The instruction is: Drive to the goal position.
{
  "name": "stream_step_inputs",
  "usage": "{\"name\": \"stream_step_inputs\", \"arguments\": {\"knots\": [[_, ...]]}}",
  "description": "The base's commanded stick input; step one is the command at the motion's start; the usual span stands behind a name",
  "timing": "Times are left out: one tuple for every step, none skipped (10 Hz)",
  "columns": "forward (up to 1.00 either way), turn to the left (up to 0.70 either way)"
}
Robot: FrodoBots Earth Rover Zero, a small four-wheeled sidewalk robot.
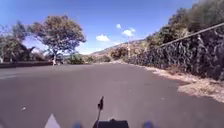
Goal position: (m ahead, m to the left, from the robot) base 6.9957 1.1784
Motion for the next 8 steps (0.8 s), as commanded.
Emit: {"name": "stream_step_inputs", "arguments": {"knots": [[0.5,0.0],[0.5,0.0],[0.5,0.0],[0.5,0.0],[0.5,0.0],[0.5,0.0],[0.5,0.0],[0.5,0.0]]}}
